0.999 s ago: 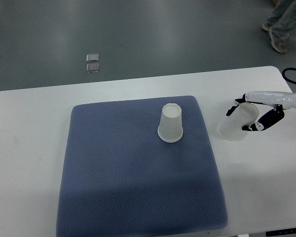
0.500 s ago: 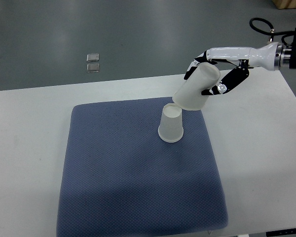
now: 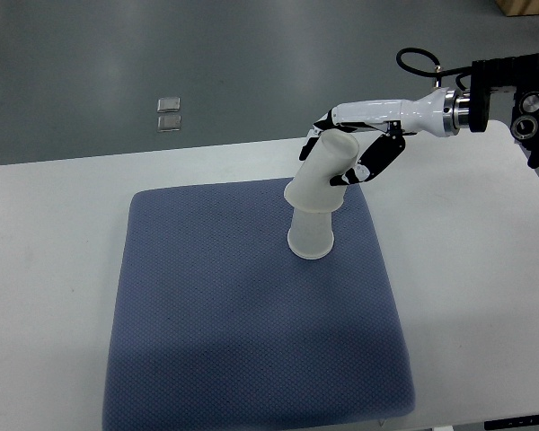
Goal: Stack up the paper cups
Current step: 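Lift the cup with the right hand over the upside-down cup, then lower the held cup onto the upside-down cup with the right hand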
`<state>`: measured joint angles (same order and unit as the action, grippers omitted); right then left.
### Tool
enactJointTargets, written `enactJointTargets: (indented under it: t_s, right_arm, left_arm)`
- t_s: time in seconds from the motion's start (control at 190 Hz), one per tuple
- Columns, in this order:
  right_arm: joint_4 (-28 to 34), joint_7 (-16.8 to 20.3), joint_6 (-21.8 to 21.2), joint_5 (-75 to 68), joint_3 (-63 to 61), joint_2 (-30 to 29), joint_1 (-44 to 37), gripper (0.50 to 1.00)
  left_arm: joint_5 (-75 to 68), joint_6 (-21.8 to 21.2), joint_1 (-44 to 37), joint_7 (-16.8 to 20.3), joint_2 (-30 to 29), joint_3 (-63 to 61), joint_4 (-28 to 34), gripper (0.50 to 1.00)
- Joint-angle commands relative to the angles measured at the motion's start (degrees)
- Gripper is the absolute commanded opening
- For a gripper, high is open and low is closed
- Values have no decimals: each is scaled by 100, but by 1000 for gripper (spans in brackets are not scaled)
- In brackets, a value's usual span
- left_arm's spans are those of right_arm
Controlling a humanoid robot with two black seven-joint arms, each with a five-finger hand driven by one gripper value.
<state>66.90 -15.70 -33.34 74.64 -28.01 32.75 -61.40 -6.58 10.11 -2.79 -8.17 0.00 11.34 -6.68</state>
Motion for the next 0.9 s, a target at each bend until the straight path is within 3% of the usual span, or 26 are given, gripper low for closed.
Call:
enactJointTargets:
  t_s: [0.0, 0.263, 0.894]
  right_arm:
    - [-46, 5, 3, 104, 68, -76, -4, 670]
    - [-301, 93, 12, 139, 112, -357, -4, 672]
    - [-389, 137, 3, 139, 120, -366, -4, 680]
  left_arm:
    - [-1, 0, -3, 0, 0, 0, 0, 1000]
    - [-1, 0, -3, 0, 0, 0, 0, 1000]
    - [7, 0, -3, 0, 0, 0, 0, 1000]
